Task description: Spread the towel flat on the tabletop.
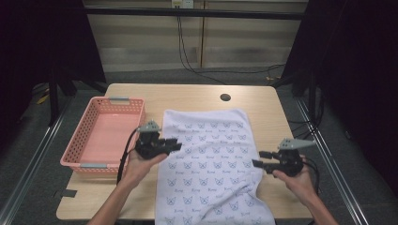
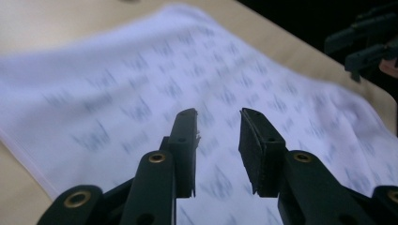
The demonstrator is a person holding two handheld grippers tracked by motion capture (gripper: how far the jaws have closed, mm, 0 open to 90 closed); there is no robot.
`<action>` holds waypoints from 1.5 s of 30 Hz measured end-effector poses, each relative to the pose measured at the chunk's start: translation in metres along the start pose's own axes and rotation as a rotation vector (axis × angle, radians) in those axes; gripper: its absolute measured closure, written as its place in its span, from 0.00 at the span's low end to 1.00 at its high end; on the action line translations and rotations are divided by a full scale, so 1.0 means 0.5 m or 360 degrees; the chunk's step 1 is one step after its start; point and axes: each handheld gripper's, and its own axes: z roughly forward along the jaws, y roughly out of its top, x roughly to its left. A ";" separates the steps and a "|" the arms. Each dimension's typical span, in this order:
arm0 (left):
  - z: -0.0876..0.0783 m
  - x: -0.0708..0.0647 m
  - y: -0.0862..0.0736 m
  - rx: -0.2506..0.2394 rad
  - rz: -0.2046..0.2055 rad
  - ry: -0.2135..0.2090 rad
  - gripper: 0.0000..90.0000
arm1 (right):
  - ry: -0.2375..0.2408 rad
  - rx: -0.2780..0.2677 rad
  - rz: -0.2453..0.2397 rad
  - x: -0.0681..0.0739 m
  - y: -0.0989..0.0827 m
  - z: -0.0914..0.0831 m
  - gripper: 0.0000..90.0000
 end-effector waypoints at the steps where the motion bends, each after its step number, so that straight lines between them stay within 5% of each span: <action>1: 0.002 -0.008 -0.021 0.0050 0.0009 0.0003 0.73 | 0.0017 0.0027 -0.0011 0.010 -0.016 0.000 0.51; 3: 0.010 -0.028 -0.061 0.0124 -0.0026 -0.0016 0.72 | 0.0043 0.0067 -0.0026 0.024 -0.043 0.005 0.49; 4: 0.022 -0.046 -0.096 0.0242 0.0027 -0.0021 0.70 | 0.0049 0.0121 -0.0025 0.028 -0.061 0.021 0.47; 7: 0.031 -0.052 -0.114 0.0332 0.0036 -0.0038 0.66 | 0.0028 0.0185 -0.0038 0.027 -0.068 0.041 0.46; 8: 0.033 -0.054 -0.118 0.0329 0.0068 0.0000 0.66 | -0.0035 0.0273 -0.0123 0.027 -0.073 0.059 0.50; 9: 0.033 -0.051 -0.119 0.0332 0.0086 0.0031 0.66 | -0.0035 0.0273 -0.0123 0.027 -0.073 0.059 0.50; 10: 0.037 -0.040 -0.122 0.0323 0.0062 0.0075 0.65 | -0.0082 0.0286 -0.0169 0.027 -0.079 0.063 0.61; 15: 0.045 -0.029 -0.121 0.0286 0.0056 0.0045 0.68 | -0.0124 0.0305 -0.0107 0.016 -0.087 0.041 0.82; 18: 0.051 -0.038 -0.119 0.0313 0.0111 0.0082 0.88 | -0.0100 0.0341 -0.0067 0.023 -0.102 0.016 0.90; 20: 0.051 -0.049 -0.120 0.0359 0.0140 0.0048 0.93 | -0.0102 0.0354 -0.0084 0.027 -0.104 0.012 0.91; 27: 0.027 -0.086 -0.139 0.0453 0.0196 -0.0033 0.99 | 0.0065 0.0420 -0.0051 0.059 -0.129 -0.018 0.91; 30: 0.005 -0.110 -0.158 0.0531 0.0205 -0.0130 0.99 | 0.0172 0.0468 -0.0075 0.081 -0.137 -0.028 0.92; 33: -0.006 -0.115 -0.168 0.0518 0.0213 -0.0168 0.96 | 0.0188 0.0476 -0.0107 0.087 -0.137 -0.028 0.89; 34: -0.012 -0.114 -0.166 0.0484 0.0216 -0.0173 0.92 | 0.0179 0.0417 -0.0073 0.084 -0.130 -0.030 0.82; 36: -0.013 -0.103 -0.158 0.0419 0.0141 -0.0178 0.88 | 0.0135 0.0353 -0.0061 0.076 -0.121 -0.031 0.75; 40: 0.007 -0.065 -0.126 0.0335 0.0057 -0.0113 0.80 | 0.0057 0.0249 -0.0047 0.056 -0.097 -0.016 0.63; 45: 0.035 -0.036 -0.097 0.0278 0.0050 -0.0053 0.76 | -0.0036 0.0184 -0.0027 0.026 -0.064 0.018 0.58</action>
